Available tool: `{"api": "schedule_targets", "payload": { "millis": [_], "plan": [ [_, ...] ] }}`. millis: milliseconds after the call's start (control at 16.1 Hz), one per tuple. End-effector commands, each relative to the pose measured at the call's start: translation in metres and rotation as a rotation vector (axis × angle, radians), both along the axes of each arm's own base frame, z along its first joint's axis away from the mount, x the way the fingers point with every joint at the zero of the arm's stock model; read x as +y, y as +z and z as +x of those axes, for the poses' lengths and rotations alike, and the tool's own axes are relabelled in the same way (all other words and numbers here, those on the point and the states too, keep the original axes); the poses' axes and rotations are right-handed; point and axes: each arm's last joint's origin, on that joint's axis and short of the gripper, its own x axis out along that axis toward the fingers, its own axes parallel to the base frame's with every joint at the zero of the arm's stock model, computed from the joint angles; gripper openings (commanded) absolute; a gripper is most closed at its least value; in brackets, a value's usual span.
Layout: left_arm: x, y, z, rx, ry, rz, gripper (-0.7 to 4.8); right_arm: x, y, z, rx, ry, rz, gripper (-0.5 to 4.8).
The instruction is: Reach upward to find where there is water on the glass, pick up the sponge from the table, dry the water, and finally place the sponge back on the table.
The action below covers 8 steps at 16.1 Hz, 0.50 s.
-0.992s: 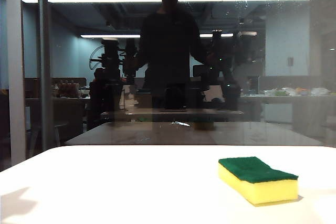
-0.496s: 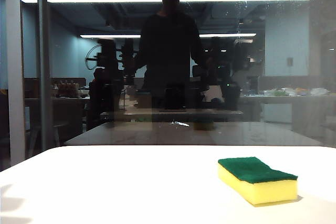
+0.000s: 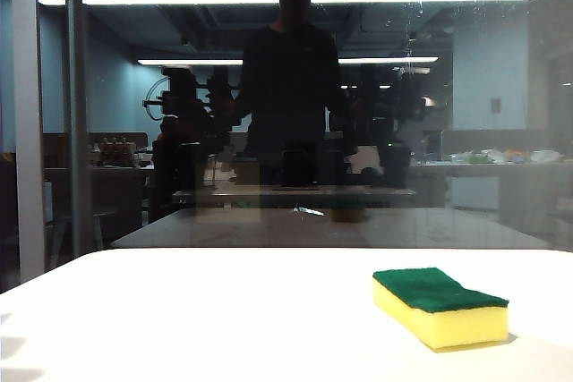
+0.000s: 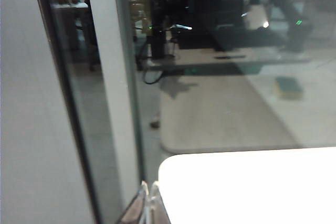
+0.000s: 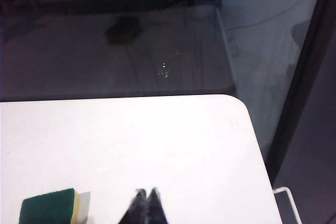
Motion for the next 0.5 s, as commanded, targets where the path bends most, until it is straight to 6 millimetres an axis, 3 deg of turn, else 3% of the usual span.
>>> {"api": "schedule_targets", "payload": {
  "millis": [62,496],
  "plan": [
    [0.0,-0.003,0.003,-0.047,0.0,-0.096,-0.06,0.0,-0.001,-0.001,-0.055,0.004,0.006,-0.06],
    [0.002,-0.032,0.01,-0.123,0.04,-0.106,-0.06,0.0,-0.049,-0.009,-0.202,-0.011,0.057,-0.06]
  ]
}}
